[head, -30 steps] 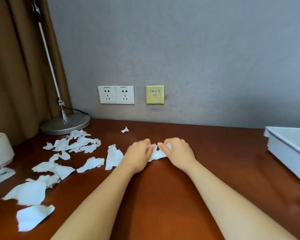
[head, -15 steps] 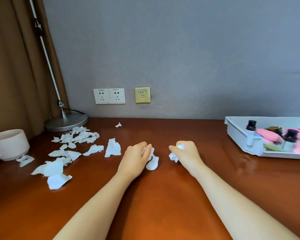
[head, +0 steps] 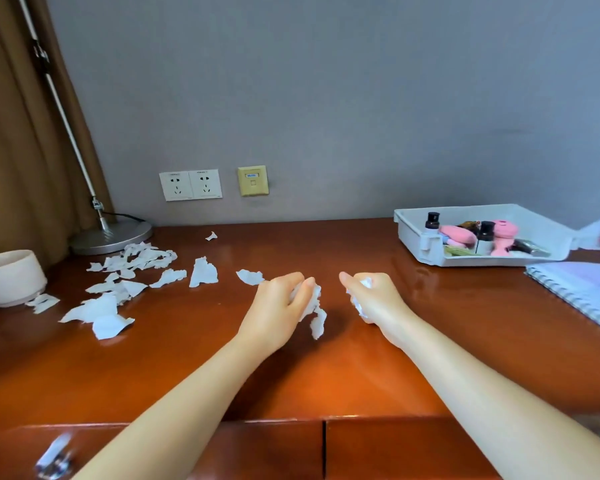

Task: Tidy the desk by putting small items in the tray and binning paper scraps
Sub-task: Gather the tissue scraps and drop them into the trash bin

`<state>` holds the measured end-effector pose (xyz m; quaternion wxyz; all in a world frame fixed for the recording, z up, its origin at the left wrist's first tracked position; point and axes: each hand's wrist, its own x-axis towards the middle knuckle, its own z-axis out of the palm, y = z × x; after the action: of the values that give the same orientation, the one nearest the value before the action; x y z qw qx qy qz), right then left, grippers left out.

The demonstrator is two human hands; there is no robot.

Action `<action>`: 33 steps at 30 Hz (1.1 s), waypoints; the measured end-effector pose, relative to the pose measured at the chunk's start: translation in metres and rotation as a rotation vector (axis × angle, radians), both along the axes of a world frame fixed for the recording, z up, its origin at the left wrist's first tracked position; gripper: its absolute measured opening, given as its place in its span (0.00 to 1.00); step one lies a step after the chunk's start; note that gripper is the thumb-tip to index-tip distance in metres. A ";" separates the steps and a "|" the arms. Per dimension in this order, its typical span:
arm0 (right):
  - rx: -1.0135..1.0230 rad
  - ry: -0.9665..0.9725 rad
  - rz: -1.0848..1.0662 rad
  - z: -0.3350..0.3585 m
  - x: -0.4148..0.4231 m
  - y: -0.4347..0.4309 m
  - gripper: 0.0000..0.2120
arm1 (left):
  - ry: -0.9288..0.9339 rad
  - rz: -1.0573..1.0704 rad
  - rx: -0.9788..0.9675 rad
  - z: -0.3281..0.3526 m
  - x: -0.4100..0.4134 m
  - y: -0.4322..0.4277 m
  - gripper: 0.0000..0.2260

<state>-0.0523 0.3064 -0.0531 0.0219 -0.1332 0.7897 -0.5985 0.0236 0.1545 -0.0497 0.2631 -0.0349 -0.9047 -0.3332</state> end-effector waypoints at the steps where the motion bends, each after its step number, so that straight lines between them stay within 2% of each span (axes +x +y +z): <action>1: -0.012 -0.010 -0.005 0.002 0.005 0.008 0.22 | 0.015 -0.033 -0.014 0.003 0.003 0.007 0.19; 4: -0.018 -0.019 -0.031 0.012 0.023 0.034 0.23 | 0.050 -0.107 -0.031 0.010 0.010 0.034 0.20; 8: -0.029 -0.022 -0.105 0.022 0.045 0.082 0.17 | 0.043 -0.245 0.008 0.020 0.013 0.082 0.19; 13: -0.088 -0.009 -0.193 0.016 0.068 0.156 0.26 | -0.038 -0.485 0.000 0.024 0.014 0.151 0.21; 17: -0.079 -0.002 -0.249 0.002 0.094 0.215 0.27 | -0.145 -0.682 0.043 0.010 0.013 0.210 0.21; 21: -0.101 -0.017 -0.370 -0.022 0.119 0.276 0.25 | -0.250 -0.830 0.056 -0.017 0.013 0.269 0.22; 25: -0.137 -0.113 -0.497 -0.058 0.140 0.322 0.23 | -0.396 -0.933 0.089 -0.054 0.013 0.317 0.21; 29: -0.147 -0.224 -0.641 -0.103 0.160 0.366 0.25 | -0.498 -0.926 0.041 -0.101 0.023 0.366 0.21; 33: -0.108 -0.357 -0.739 -0.156 0.175 0.408 0.17 | -0.692 -0.964 0.130 -0.167 0.029 0.409 0.21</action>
<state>0.1228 0.7139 -0.2091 -0.0650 0.2641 0.7356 -0.6204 0.0522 0.5639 -0.2168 -0.2262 -0.3150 -0.7978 -0.4616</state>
